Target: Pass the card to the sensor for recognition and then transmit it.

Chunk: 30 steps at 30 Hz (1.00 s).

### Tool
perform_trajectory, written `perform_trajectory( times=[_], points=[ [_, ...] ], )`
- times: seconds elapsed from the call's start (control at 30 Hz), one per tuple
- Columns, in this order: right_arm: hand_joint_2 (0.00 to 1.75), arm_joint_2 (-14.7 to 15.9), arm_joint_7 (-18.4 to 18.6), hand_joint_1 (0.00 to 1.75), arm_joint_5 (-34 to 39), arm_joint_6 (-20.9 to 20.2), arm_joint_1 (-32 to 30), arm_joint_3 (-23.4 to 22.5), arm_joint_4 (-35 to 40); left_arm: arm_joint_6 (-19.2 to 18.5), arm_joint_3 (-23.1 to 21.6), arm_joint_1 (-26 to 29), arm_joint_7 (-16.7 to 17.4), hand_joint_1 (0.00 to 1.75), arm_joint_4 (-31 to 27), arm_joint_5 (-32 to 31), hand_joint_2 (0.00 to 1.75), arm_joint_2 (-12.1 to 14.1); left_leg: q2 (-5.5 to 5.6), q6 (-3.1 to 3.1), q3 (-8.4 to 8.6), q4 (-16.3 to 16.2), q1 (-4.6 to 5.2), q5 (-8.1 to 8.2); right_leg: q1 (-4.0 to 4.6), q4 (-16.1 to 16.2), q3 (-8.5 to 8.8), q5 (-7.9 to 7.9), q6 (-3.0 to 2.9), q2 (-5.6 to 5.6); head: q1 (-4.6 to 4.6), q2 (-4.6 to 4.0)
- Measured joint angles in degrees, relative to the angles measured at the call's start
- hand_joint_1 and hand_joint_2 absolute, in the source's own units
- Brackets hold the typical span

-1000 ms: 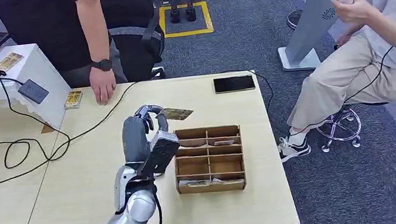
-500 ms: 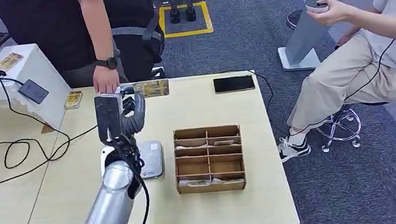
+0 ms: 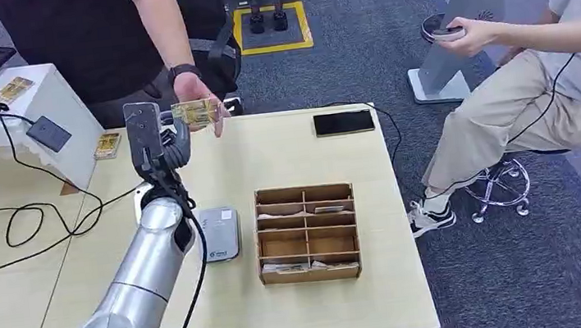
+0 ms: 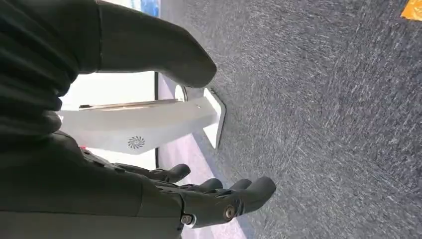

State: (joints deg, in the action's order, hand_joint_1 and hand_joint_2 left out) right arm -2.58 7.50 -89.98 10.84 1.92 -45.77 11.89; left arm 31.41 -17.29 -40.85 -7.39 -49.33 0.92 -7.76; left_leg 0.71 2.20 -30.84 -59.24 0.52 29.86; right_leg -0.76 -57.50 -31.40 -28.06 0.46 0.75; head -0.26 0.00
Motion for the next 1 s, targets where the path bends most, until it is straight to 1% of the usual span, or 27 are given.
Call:
perform_trajectory(
  times=[0.13, 0.27, 0.4, 0.47, 0.5, 0.53, 0.57, 0.67, 0.73, 0.83, 0.87, 1.0],
  points=[
    [1.75, 0.0, 0.0, 0.00, 0.0, -0.7, 0.0, 0.6, 0.0, 2.9, 0.3, -1.7, 0.4, 1.75, 4.1, -2.3, 1.75, 0.3, 0.00, 0.00, 0.00, 0.0, 0.00, 0.00, 0.00, 0.0, 0.00, 0.00, 0.00, 0.00, 0.00, 0.00],
    [1.75, -0.2, 0.0, 0.00, 0.0, -0.8, 0.0, 0.9, -0.1, 3.5, 0.6, -2.6, 0.3, 1.75, 7.0, -3.1, 1.75, 0.7, 0.01, 0.00, 0.01, 0.0, 0.00, -0.01, 0.00, 0.0, 0.00, 0.00, 0.00, 0.00, 0.00, 0.00],
    [1.75, -0.2, 0.0, 0.00, 0.0, -0.8, 0.0, 1.0, -0.2, 3.7, 0.8, -3.0, 0.4, 1.75, 8.6, -3.4, 1.75, 0.9, 0.00, 0.00, 0.00, 0.0, -0.01, -0.01, 0.00, 0.0, 0.00, 0.00, 0.00, 0.00, 0.00, 0.00],
    [1.75, -0.2, 0.0, 0.00, 0.1, -1.0, 0.0, 1.0, -0.2, 4.5, 0.9, -3.2, 0.7, 1.75, 9.3, -3.9, 1.75, 1.0, 0.00, 0.00, -0.01, 0.0, 0.00, 0.00, 0.00, 0.0, 0.00, 0.00, 0.00, 0.00, 0.00, 0.00],
    [1.75, -0.3, 0.0, 0.00, 0.1, -1.0, 0.0, 1.0, -0.2, 4.7, 0.9, -3.3, 0.9, 1.50, 9.6, -4.3, 1.75, 1.1, 0.00, 0.00, -0.01, 0.0, 0.00, 0.00, 0.00, 0.0, 0.00, 0.00, 0.00, 0.00, 0.00, 0.00],
    [1.75, -0.3, 0.0, 0.00, 0.1, -1.2, 0.0, 1.0, -0.3, 5.0, 0.9, -3.3, 0.9, 0.03, 10.2, -5.1, 1.75, 1.2, 0.00, 0.00, -0.01, 0.0, 0.00, 0.00, 0.00, 0.0, 0.00, 0.00, 0.00, 0.00, 0.00, 0.00],
    [1.75, -0.4, 0.0, 0.00, 0.1, -1.3, 0.0, 1.0, -0.3, 5.1, 0.9, -3.4, 1.0, 0.00, 10.6, -5.8, 1.75, 1.3, 0.00, 0.00, -0.01, 0.0, 0.00, 0.00, 0.00, 0.0, 0.00, 0.00, 0.00, 0.00, 0.00, 0.00],
    [1.75, -0.5, 0.0, 0.00, 0.2, -1.8, 0.0, 1.0, -0.3, 4.8, 0.9, -3.4, 2.2, 0.00, 12.1, -8.3, 1.75, 1.5, 0.00, 0.00, -0.01, 0.0, 0.00, 0.00, 0.00, 0.0, 0.00, 0.00, 0.00, 0.01, 0.02, 0.00],
    [1.75, -0.5, 0.0, 0.00, 0.3, -1.8, 0.0, 1.0, -0.3, 3.4, 0.9, -3.4, 3.2, 0.00, 12.7, -9.3, 1.75, 1.7, 0.00, 0.00, -0.01, 0.0, 0.00, 0.00, 0.00, 0.0, -0.01, 0.00, 0.00, 0.01, 0.00, 0.00],
    [1.75, -0.6, 0.0, 0.00, 0.6, -1.3, 0.0, 1.0, -0.3, 1.1, 0.9, -3.4, 3.6, 0.00, 13.4, -9.4, 1.75, 1.6, 0.00, 0.00, -0.01, 0.0, 0.00, 0.00, 0.00, 0.0, 0.00, 0.00, 0.00, 0.00, 0.00, 0.00],
    [1.75, -0.6, 0.0, 0.00, 0.7, -1.0, 0.0, 1.0, -0.3, 0.6, 0.9, -3.4, 3.6, 0.00, 13.5, -9.1, 0.00, 1.6, 0.00, 0.00, -0.01, 0.0, 0.00, -0.01, 0.00, 0.0, 0.00, 0.00, 0.00, 0.00, 0.00, 0.00],
    [1.75, -0.6, 0.0, 0.00, 0.9, -0.5, 0.0, 1.0, -0.3, -1.8, 1.8, -3.2, 2.0, 0.00, 13.7, -6.5, 0.00, 1.4, 0.00, 0.00, 0.00, 0.0, 0.00, 0.00, 0.00, 0.0, 0.00, 0.00, 0.00, 0.01, 0.00, 0.00]
  ],
)
